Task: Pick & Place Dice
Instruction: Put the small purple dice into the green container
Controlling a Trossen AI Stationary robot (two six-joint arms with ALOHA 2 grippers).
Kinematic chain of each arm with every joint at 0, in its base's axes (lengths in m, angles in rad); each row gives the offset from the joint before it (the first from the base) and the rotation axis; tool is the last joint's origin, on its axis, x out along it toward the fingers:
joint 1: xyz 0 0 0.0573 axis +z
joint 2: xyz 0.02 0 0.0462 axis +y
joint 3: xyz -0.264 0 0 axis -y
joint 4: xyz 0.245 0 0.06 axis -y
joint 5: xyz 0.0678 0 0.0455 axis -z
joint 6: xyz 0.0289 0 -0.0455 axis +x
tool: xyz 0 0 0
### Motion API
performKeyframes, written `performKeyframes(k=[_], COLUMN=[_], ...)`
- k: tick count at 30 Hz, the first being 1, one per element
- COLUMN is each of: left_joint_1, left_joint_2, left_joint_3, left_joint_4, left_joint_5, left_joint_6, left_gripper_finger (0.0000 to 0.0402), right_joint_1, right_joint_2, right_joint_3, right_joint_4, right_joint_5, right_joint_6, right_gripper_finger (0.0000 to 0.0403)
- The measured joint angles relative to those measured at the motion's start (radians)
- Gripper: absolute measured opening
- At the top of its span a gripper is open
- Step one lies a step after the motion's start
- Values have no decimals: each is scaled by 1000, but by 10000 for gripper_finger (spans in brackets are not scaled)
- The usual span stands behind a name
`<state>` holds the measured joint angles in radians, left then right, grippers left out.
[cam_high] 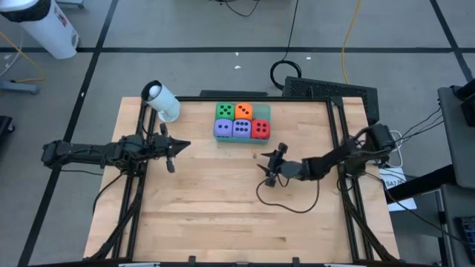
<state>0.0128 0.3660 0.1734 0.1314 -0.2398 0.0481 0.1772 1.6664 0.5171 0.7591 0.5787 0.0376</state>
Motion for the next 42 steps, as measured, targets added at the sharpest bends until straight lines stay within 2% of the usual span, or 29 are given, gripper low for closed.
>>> performKeyframes(k=[7, 11, 15, 19, 25, 30, 36, 42], left_joint_1=[0, 0, 0, 0, 0, 0, 0, 0], left_joint_2=[0, 0, 0, 0, 0, 0, 0, 0], left_joint_3=[0, 0, 0, 0, 0, 0, 0, 0], left_joint_4=[0, 0, 0, 0, 0, 0, 0, -1], left_joint_5=[3, 3, 3, 3, 3, 3, 3, 3], left_joint_6=[1, 14, 16, 14, 14, 21, 21, 21], left_gripper_finger=[4, 14, 18, 18, 19, 19, 19, 19], right_joint_1=[-78, -112, -111, -111, -109, -111, -111, -111], right_joint_2=[161, 179, 181, 191, 285, 303, 303, 303], right_joint_3=[0, 0, 0, 32, 107, 117, 117, 117], right_joint_4=[134, 142, 142, 99, 88, 77, 59, 29], right_joint_5=[-37, -83, -85, -84, -67, -43, -32, -34], right_joint_6=[128, 160, 159, 160, 160, 156, 156, 159], right_gripper_finger=[228, 228, 227, 224, 224, 223, 195, 140])
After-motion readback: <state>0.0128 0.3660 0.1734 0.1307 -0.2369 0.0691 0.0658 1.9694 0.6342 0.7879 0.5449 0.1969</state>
